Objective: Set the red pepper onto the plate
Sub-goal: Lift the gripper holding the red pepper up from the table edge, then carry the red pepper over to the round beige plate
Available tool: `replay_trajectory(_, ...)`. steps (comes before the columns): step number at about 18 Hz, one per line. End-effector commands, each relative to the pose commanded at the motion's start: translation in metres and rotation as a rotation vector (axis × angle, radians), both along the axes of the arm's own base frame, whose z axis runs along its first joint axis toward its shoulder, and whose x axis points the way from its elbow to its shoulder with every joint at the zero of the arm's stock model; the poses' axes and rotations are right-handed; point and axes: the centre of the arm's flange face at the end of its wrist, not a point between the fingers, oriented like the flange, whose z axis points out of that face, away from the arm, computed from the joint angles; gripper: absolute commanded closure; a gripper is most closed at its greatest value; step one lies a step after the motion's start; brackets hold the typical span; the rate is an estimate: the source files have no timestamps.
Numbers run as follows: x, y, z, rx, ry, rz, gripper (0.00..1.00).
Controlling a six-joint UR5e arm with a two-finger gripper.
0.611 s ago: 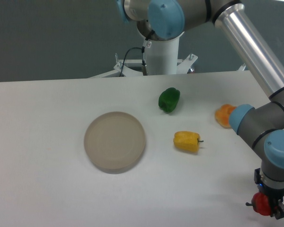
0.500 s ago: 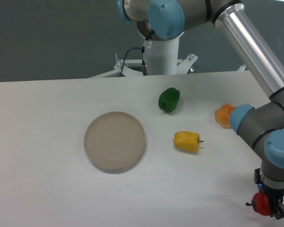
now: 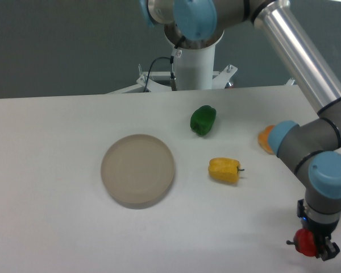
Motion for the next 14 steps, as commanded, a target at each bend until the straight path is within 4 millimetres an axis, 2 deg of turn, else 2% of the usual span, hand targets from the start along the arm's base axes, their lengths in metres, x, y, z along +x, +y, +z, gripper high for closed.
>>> replay_trajectory(3, 0.041, -0.005, 0.010, 0.000, -0.047, 0.009, 0.53)
replay_trajectory(6, 0.108, -0.005, 0.023, -0.004, -0.093, 0.053, 0.53)
replay_trajectory(14, 0.259, -0.026, 0.044, -0.034, -0.149, 0.137, 0.53)
